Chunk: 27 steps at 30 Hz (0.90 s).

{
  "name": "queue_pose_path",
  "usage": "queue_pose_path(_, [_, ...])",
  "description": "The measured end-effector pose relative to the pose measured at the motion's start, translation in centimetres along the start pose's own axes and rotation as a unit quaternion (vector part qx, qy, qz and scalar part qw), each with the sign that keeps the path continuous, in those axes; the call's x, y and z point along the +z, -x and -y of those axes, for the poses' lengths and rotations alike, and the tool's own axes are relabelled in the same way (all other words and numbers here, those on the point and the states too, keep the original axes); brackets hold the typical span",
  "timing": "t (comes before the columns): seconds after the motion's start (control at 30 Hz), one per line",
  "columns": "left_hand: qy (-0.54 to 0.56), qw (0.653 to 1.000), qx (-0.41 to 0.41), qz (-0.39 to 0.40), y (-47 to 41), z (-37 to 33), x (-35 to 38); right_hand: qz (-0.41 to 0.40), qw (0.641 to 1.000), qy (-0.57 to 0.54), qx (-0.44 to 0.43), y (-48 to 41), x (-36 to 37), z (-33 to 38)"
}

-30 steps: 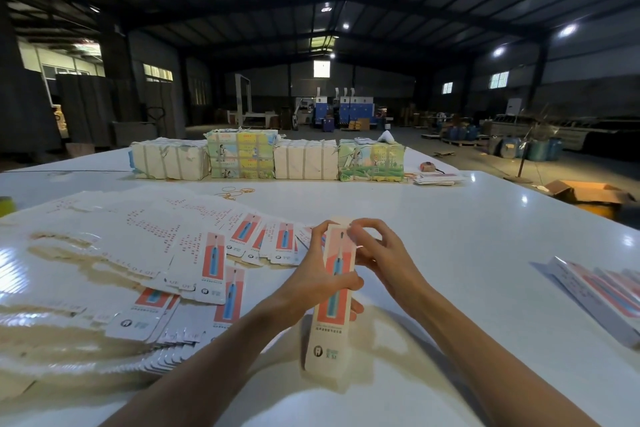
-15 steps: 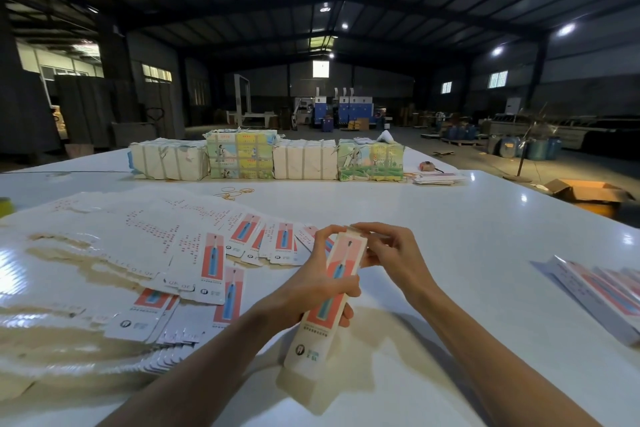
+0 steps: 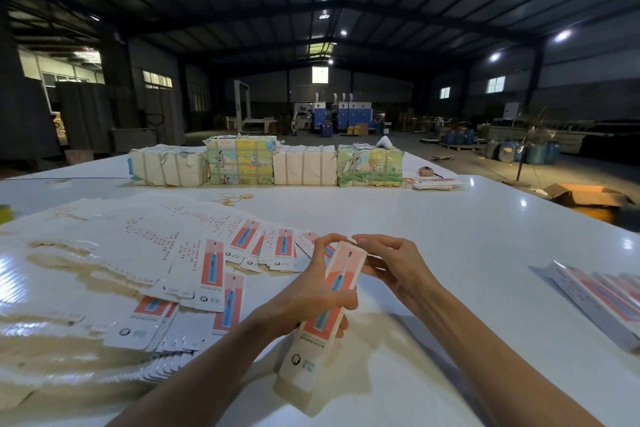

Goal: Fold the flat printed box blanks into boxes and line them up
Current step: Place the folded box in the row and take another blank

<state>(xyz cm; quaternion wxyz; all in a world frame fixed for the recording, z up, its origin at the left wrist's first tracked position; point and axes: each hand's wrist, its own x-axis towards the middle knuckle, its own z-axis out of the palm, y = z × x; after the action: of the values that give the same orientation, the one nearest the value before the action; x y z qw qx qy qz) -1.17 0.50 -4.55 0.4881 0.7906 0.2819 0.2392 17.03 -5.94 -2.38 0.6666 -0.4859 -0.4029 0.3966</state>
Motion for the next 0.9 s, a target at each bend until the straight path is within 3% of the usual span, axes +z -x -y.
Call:
queue_pose_path(0.43, [0.053, 0.998, -0.006, 0.014, -0.7, 0.8, 0.1, 0.036, 0.999, -0.021, 0.019, -0.4, -0.4, -0.3])
queue_pose_path(0.53, [0.062, 0.998, -0.010, -0.013, -1.0, 1.0, -0.1, 0.048, 0.997, -0.043, 0.030, -0.4, 0.2, -0.4])
queue_pose_path(0.7, [0.093, 0.994, -0.002, -0.057, -1.6, 1.5, -0.2, 0.053, 0.997, 0.033, -0.040, -0.1, 1.3, -1.6])
queue_pose_path(0.9, [0.111, 0.993, 0.003, -0.033, -1.4, 1.5, -0.4, 0.049, 0.995, 0.060, -0.067, -0.1, 0.8, -1.9])
